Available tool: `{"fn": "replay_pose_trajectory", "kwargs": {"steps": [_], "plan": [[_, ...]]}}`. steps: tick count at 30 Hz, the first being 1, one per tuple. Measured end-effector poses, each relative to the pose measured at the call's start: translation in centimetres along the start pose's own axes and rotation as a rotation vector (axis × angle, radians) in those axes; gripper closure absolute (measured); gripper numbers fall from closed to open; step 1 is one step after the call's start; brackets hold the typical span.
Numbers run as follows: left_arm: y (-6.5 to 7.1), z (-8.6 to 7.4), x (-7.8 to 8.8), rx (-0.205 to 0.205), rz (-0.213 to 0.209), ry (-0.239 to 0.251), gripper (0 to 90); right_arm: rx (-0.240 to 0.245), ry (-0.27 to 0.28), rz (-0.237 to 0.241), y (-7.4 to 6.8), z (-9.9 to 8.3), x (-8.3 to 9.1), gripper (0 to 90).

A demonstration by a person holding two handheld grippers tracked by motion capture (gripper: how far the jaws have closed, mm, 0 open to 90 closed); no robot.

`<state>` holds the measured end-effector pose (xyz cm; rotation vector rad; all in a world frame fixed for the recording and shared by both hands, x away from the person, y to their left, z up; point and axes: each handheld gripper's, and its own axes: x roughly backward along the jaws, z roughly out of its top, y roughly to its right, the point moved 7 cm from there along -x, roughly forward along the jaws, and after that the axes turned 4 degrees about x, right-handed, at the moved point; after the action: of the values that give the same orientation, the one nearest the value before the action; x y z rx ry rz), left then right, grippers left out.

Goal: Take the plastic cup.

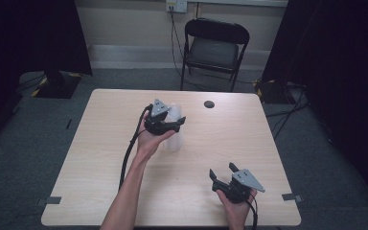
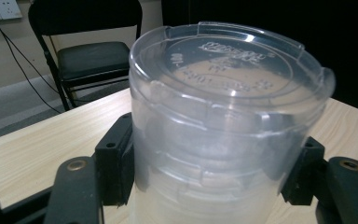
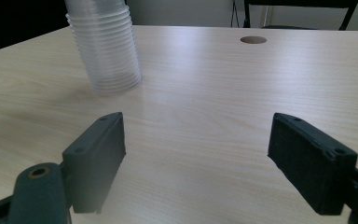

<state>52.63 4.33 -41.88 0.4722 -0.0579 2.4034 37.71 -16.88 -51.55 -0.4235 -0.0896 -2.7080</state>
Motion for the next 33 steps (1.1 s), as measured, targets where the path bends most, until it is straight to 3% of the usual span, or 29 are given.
{"fn": "replay_pose_trajectory", "kwargs": {"steps": [8,22,33], "plan": [[0.0,0.4,0.3,0.014,-0.005,0.028,35.6,0.004,-0.002,-0.003,0.0,0.0,0.0,18.4],[0.2,1.1,0.6,-0.002,0.003,0.056,37.5,0.002,0.000,-0.006,0.0,0.0,0.0,18.5],[0.4,2.6,1.4,-0.009,0.008,0.099,37.4,0.000,0.002,-0.007,0.0,0.0,0.0,19.0]]}}
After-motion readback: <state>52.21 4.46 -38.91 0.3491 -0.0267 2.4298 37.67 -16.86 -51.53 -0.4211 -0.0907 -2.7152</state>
